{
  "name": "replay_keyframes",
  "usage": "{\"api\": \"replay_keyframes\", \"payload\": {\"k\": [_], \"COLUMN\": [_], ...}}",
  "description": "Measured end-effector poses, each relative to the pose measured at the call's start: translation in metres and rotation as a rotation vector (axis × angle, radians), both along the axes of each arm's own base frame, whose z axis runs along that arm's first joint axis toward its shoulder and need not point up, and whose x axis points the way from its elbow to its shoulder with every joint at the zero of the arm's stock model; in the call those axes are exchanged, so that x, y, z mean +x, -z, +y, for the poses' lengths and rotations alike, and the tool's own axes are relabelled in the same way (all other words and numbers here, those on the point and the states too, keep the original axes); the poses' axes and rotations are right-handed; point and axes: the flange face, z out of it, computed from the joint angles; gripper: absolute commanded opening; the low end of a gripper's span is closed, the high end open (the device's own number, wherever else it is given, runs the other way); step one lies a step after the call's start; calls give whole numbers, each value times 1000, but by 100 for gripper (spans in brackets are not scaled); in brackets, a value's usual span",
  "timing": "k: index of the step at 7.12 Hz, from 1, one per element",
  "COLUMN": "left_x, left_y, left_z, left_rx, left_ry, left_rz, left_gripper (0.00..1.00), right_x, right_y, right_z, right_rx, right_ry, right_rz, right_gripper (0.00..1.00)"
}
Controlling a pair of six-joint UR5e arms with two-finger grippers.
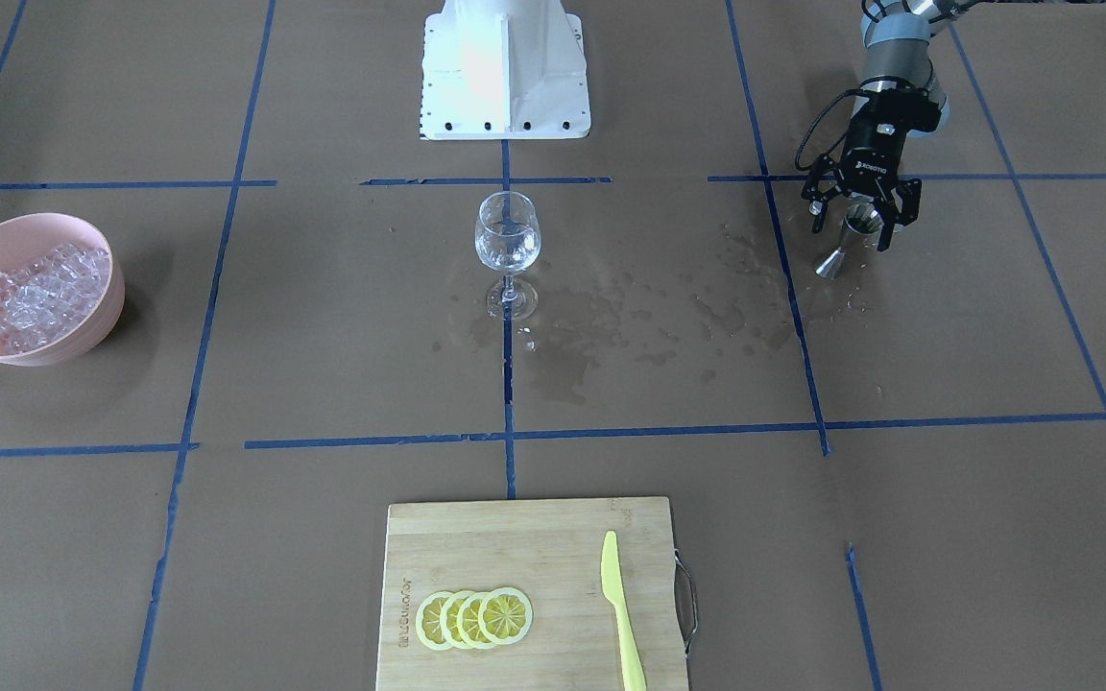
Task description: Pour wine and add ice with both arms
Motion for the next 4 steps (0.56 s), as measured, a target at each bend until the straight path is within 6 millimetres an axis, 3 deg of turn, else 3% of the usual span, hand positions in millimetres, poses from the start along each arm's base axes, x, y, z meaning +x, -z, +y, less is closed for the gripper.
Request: {"api": "replay_keyframes", "payload": {"k": [4], "left_x": [4], "left_y": [-9], "left_z": [2], "left_rx": [-11], "left_ry": [-44], "left_rz": [-5], "left_gripper": [80], "right_x": [0], "right_y": [-1], "right_z": [0], "right_rx": [-3], "right_ry": [0], "right_rz": [0], "right_gripper": [100]}}
